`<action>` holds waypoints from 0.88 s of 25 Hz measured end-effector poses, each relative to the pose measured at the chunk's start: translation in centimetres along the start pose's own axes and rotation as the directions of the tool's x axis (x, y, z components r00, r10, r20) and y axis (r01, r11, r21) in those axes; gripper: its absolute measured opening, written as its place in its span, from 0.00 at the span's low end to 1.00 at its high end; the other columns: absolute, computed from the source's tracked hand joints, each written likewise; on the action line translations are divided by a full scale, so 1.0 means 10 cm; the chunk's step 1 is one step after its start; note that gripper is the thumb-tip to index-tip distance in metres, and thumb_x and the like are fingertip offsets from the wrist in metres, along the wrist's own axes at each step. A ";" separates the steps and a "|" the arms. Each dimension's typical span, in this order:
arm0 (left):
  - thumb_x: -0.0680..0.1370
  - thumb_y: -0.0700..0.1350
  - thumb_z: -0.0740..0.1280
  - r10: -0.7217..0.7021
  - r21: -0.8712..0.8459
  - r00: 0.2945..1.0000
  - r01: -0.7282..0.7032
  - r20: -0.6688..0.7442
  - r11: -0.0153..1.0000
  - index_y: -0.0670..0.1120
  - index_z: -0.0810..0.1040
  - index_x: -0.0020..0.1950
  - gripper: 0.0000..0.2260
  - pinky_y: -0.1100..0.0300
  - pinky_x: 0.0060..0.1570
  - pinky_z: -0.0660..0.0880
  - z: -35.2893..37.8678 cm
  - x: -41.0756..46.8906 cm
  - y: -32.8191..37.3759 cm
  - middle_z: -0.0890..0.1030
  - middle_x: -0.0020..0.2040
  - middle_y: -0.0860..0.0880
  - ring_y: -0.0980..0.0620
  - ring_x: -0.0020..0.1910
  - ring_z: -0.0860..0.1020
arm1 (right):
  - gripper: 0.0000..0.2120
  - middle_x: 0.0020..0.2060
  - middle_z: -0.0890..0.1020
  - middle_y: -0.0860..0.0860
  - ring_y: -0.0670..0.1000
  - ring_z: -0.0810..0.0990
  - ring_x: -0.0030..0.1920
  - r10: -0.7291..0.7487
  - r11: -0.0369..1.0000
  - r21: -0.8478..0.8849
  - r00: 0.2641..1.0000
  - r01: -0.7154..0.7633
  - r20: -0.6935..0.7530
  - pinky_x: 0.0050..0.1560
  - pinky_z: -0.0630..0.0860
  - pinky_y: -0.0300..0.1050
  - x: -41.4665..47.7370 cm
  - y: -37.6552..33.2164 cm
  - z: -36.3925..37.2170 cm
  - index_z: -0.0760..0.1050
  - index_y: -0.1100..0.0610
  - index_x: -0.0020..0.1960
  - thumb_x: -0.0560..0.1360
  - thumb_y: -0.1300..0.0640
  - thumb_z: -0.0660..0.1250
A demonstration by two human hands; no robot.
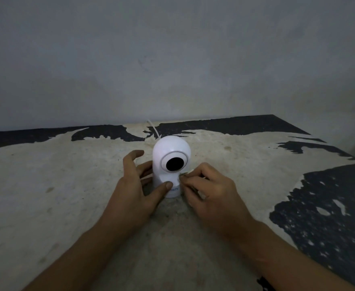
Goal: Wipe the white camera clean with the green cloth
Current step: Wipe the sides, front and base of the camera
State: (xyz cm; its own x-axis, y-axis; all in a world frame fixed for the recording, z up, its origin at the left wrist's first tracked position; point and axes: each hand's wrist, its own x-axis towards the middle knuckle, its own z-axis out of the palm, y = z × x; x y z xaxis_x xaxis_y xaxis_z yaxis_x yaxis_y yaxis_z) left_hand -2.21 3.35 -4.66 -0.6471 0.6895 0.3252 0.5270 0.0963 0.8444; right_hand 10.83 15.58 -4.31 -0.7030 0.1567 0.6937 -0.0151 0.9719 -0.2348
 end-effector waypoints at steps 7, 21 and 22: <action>0.68 0.49 0.72 0.004 0.000 1.000 -0.004 0.007 1.000 0.58 0.51 0.68 0.37 0.57 0.61 0.68 -0.02 0.00 -0.01 0.71 0.69 0.48 0.53 0.62 0.73 | 0.08 0.46 0.84 0.56 0.53 0.81 0.45 -0.034 0.999 -0.039 0.999 0.035 0.014 0.47 0.80 0.46 0.01 -0.05 0.01 0.82 0.62 0.51 0.72 0.64 0.71; 0.69 0.50 0.70 -0.002 -0.004 1.000 0.002 0.012 1.000 0.60 0.51 0.67 0.35 0.55 0.62 0.69 -0.02 -0.01 -0.01 0.70 0.69 0.48 0.53 0.63 0.72 | 0.08 0.39 0.83 0.51 0.45 0.79 0.37 0.202 0.970 0.126 0.978 -0.207 0.052 0.40 0.78 0.40 0.01 0.03 -0.03 0.82 0.57 0.43 0.66 0.66 0.75; 0.69 0.50 0.70 0.000 -0.004 1.000 0.000 0.014 1.000 0.60 0.51 0.67 0.35 0.55 0.62 0.70 -0.02 -0.02 0.00 0.70 0.69 0.48 0.52 0.63 0.73 | 0.08 0.39 0.83 0.51 0.45 0.79 0.37 0.212 0.968 0.123 0.976 -0.217 0.050 0.40 0.78 0.40 0.01 0.04 -0.04 0.82 0.57 0.43 0.66 0.67 0.75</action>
State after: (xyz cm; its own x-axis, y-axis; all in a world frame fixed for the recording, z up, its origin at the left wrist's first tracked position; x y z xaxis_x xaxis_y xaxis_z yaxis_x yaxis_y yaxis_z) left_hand -2.21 3.09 -4.65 -0.6394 0.6996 0.3190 0.5247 0.0938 0.8461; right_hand 11.04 16.07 -4.08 -0.7249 0.3506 0.5930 0.0504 0.8855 -0.4618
